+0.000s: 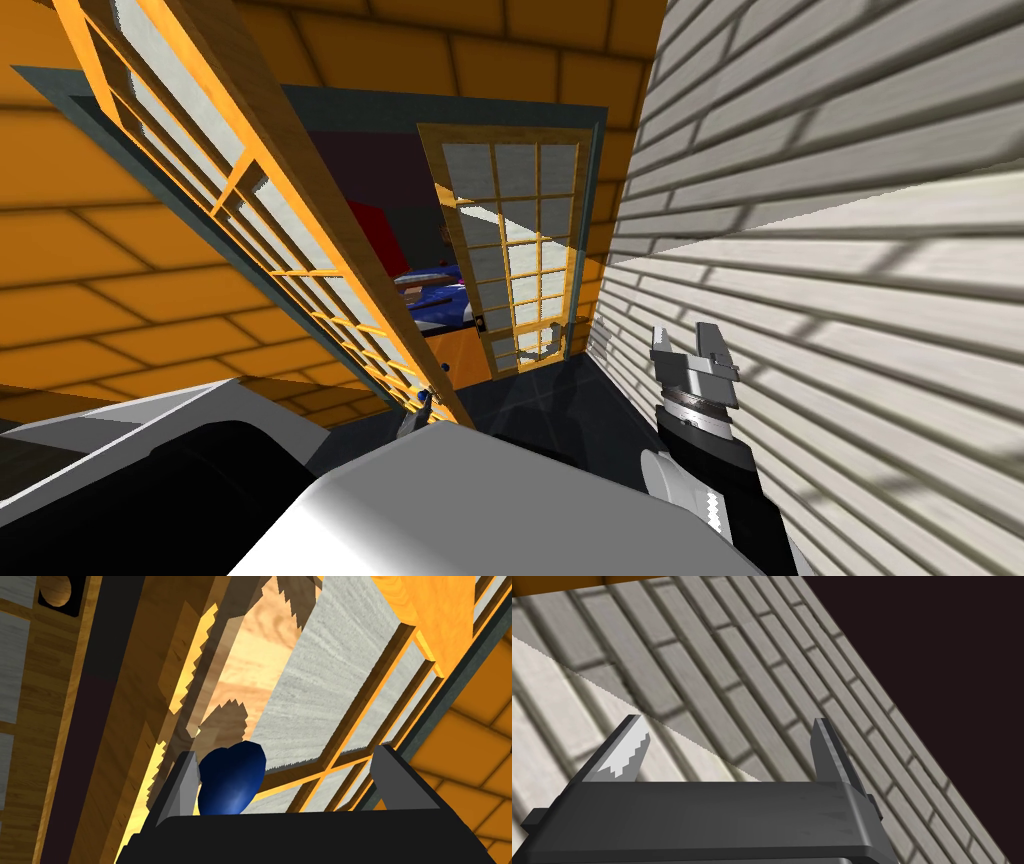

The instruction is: Pull the door open

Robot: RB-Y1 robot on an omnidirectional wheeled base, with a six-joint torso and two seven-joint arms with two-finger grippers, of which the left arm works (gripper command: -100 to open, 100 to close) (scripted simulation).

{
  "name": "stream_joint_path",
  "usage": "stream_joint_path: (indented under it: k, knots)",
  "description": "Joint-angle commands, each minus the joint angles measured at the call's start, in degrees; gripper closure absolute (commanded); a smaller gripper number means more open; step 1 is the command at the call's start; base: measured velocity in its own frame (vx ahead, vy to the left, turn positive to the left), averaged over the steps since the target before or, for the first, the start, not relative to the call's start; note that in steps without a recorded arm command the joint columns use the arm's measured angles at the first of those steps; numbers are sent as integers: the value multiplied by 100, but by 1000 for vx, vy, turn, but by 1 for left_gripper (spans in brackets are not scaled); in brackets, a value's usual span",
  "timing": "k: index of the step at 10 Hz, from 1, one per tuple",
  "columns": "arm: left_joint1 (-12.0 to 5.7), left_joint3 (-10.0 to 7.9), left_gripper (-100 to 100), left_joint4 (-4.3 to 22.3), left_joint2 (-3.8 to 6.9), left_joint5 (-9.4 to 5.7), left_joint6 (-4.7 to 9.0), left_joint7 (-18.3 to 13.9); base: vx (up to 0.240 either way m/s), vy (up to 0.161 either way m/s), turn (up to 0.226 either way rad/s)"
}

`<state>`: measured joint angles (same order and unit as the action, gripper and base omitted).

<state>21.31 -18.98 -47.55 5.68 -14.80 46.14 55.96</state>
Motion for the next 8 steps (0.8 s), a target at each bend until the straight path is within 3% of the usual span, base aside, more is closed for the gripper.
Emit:
stream_joint_path:
  k: [1,3,5,8]
  knots:
    - [75,-104,100,16,66,-86,-166,-133,-24,-7,-7]
    - [71,-76,100,47,92,-123,-159,-398,-21,-3,14]
    - [71,-76,100,47,92,-123,-159,-398,-20,-2,9]
    - [67,-48,100,77,118,-161,-152,-662,-25,-5,-6]
